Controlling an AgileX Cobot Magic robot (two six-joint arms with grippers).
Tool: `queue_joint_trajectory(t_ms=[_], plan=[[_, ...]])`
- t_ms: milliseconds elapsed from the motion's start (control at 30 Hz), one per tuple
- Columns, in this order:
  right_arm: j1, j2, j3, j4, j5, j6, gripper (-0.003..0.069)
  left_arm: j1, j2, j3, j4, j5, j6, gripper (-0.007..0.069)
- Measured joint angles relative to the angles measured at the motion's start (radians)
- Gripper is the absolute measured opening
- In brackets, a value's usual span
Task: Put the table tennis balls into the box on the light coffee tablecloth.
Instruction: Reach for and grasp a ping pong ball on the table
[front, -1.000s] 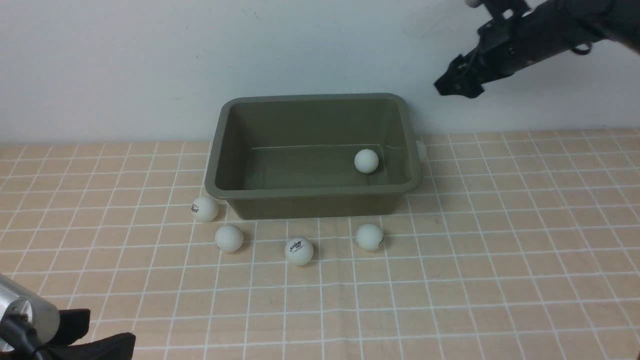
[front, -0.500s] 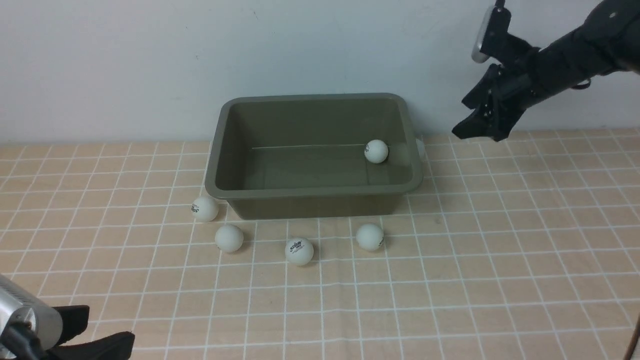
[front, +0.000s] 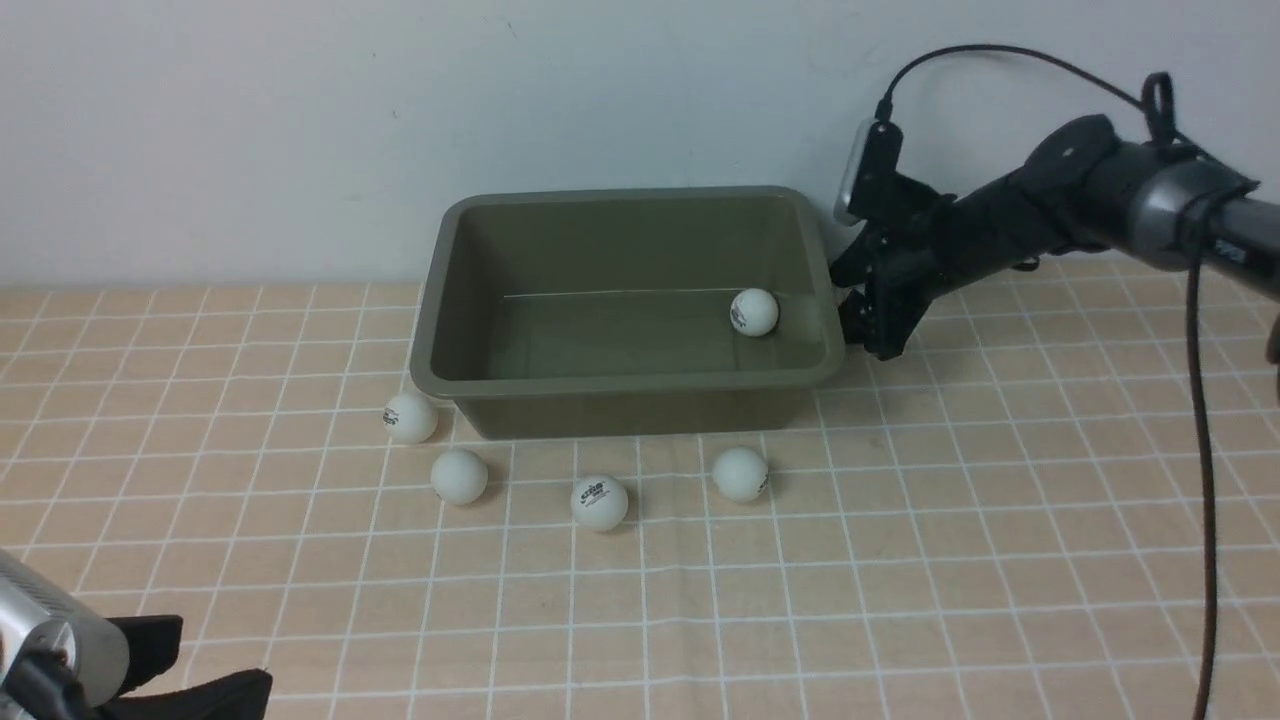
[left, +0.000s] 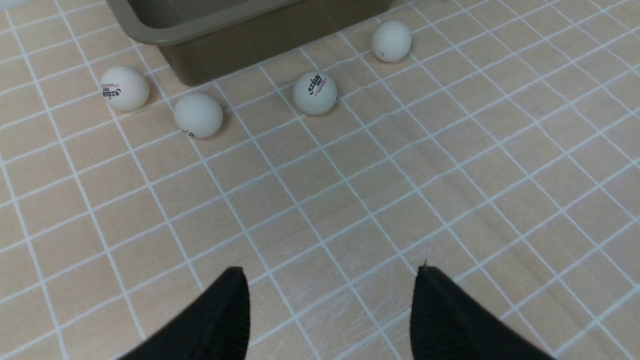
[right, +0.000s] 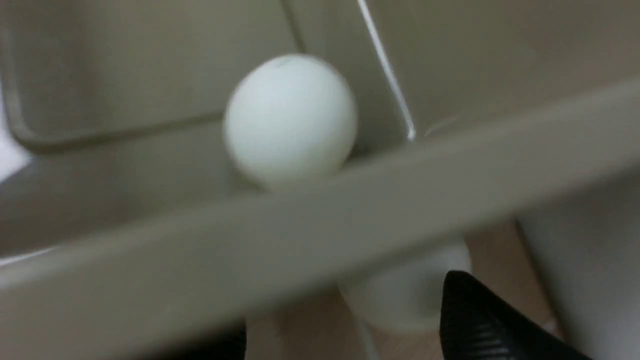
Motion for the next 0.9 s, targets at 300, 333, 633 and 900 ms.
queue_joint_trajectory(t_ms=[300, 333, 633, 900], plan=[[0.025, 0.021, 0.0, -0.001, -0.198, 0.024, 0.037, 0.0, 0.0, 0.0, 0.0, 0.028, -0.008, 0.0363], [0.026, 0.028, 0.0, -0.002, -0.208, 0.036, 0.0341, 0.0, 0.0, 0.0, 0.0, 0.028, -0.008, 0.0363], [0.025, 0.026, 0.0, -0.064, -0.237, 0.161, -0.0004, 0.0, 0.0, 0.0, 0.0, 0.027, -0.008, 0.0363], [0.017, -0.021, 0.0, -0.153, -0.165, 0.195, -0.0015, 0.0, 0.0, 0.0, 0.001, 0.027, -0.008, 0.0363]])
